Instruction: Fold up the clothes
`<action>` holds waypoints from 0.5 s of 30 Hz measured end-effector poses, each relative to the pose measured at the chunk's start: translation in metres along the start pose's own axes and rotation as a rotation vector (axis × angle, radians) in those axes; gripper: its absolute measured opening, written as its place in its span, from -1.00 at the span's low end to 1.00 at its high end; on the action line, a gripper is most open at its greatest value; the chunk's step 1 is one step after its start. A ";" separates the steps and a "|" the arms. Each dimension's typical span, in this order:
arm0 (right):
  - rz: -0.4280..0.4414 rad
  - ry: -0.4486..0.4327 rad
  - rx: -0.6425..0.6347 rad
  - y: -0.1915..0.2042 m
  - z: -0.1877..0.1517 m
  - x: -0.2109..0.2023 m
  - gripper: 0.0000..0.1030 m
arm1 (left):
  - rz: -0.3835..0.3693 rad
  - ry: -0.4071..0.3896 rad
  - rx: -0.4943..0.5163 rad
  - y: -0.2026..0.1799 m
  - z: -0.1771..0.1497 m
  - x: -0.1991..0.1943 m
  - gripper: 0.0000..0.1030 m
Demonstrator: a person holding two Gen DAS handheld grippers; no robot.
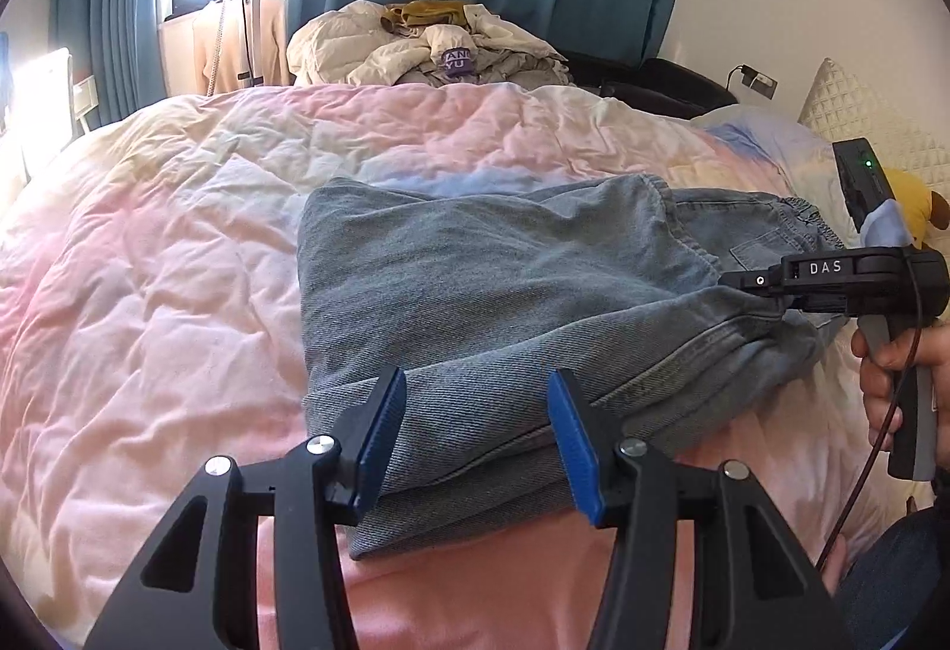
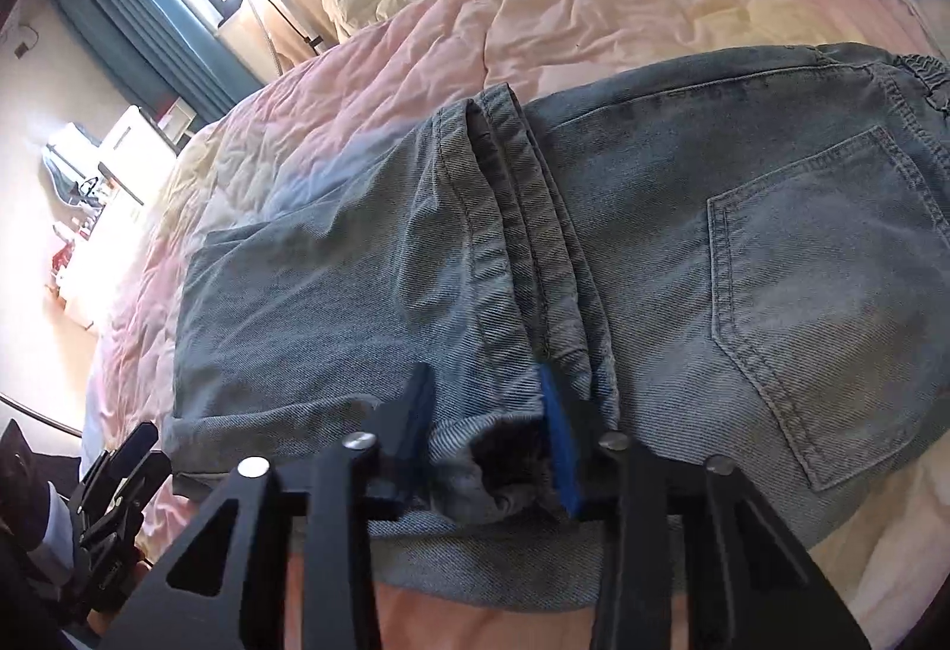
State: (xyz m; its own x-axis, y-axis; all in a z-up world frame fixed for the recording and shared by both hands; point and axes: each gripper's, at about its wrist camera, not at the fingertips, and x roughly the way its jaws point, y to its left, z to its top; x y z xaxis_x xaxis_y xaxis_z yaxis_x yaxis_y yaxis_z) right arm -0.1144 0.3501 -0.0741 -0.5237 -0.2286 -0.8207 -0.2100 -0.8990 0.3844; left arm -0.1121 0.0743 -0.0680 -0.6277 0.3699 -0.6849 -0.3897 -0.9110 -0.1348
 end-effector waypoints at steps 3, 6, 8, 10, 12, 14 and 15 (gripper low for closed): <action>-0.013 -0.045 0.037 -0.001 -0.002 -0.011 -0.60 | -0.003 -0.041 -0.008 0.002 0.001 -0.001 0.00; 0.003 -0.108 0.056 0.004 -0.003 -0.026 -0.63 | -0.018 -0.042 0.017 -0.003 0.002 0.000 -0.01; 0.012 -0.134 0.056 0.010 -0.004 -0.034 -0.63 | -0.005 -0.038 0.040 -0.007 0.000 0.003 -0.03; 0.002 -0.130 0.058 0.014 -0.004 -0.034 -0.63 | 0.009 -0.028 0.052 -0.009 -0.002 0.008 -0.18; -0.012 -0.114 0.075 0.011 -0.006 -0.031 -0.63 | 0.019 -0.020 0.048 -0.009 -0.003 0.012 -0.66; -0.043 -0.089 0.113 0.006 -0.009 -0.024 -0.62 | 0.013 -0.043 0.021 -0.005 -0.002 0.010 -0.92; -0.045 -0.078 0.131 0.004 -0.011 -0.021 -0.62 | 0.003 -0.068 -0.001 -0.001 -0.001 0.007 -0.92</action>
State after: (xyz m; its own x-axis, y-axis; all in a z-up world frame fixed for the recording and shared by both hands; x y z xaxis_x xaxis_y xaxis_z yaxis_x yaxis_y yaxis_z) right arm -0.0950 0.3470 -0.0602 -0.5726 -0.1548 -0.8051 -0.3382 -0.8500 0.4039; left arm -0.1156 0.0775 -0.0733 -0.6728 0.3790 -0.6353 -0.3871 -0.9122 -0.1342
